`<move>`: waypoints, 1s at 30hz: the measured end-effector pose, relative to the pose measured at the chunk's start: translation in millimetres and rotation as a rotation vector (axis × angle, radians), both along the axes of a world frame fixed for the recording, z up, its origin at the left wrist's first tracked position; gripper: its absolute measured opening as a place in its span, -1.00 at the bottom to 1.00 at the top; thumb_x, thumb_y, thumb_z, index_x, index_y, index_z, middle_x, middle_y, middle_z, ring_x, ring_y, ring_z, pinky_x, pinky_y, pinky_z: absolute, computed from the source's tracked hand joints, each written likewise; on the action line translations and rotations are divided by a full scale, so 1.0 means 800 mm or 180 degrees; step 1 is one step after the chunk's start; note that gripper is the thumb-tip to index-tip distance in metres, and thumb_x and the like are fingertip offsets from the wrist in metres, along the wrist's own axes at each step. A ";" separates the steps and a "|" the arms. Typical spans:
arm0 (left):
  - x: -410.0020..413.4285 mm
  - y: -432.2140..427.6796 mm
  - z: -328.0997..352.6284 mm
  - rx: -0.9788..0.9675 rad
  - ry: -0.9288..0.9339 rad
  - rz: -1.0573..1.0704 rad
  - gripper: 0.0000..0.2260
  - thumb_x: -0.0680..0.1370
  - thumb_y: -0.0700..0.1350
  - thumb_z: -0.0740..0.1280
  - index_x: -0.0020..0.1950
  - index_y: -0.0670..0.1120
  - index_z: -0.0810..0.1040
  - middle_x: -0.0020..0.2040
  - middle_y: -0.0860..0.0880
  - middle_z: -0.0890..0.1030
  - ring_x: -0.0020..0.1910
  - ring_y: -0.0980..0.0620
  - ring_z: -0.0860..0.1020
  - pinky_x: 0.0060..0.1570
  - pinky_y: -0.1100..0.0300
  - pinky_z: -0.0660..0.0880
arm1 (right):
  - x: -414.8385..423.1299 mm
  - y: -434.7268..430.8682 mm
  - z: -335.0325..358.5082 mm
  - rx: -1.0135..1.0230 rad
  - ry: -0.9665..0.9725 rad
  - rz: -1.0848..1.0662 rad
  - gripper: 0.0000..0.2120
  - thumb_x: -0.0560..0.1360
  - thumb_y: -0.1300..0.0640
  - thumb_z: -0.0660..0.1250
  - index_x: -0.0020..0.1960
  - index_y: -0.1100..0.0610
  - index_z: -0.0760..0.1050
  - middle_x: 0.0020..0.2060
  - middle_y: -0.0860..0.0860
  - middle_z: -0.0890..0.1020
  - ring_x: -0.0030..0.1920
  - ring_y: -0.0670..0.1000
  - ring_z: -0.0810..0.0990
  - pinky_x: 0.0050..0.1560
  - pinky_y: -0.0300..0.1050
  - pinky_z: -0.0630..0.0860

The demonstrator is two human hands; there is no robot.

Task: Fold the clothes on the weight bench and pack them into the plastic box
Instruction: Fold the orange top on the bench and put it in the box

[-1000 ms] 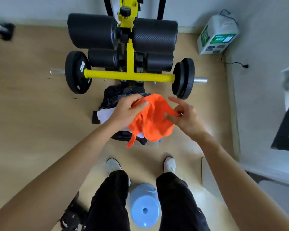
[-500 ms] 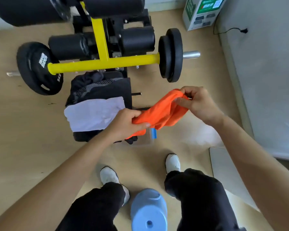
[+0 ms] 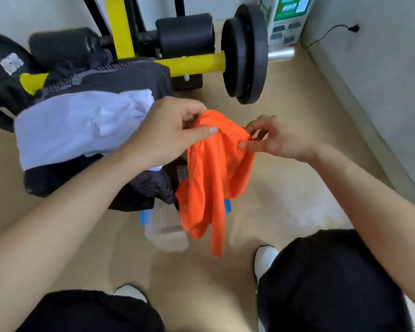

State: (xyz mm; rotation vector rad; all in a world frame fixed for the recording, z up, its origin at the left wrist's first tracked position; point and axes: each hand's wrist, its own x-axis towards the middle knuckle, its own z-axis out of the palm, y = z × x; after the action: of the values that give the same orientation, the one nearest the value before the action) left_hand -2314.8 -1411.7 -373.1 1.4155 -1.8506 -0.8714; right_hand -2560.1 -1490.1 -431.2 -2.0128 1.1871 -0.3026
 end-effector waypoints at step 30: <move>0.026 0.225 -0.045 0.1014 -0.0353 0.0005 -0.80 0.45 0.05 0.53 -0.08 -0.06 0.69 -0.14 0.06 0.71 -0.15 0.11 0.66 0.07 -0.03 0.60 | 0.029 0.157 0.143 -0.0851 -0.1849 -0.0149 -0.82 0.55 0.16 0.39 -0.04 0.31 0.56 -0.24 0.04 0.60 -0.28 -0.11 0.58 -0.29 -0.24 0.51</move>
State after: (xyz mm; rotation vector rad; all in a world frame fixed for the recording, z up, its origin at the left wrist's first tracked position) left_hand -2293.7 -1231.4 -409.4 1.6869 -1.8501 -1.1469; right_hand -2537.0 -1364.8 -316.8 -1.9184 0.8518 -1.0371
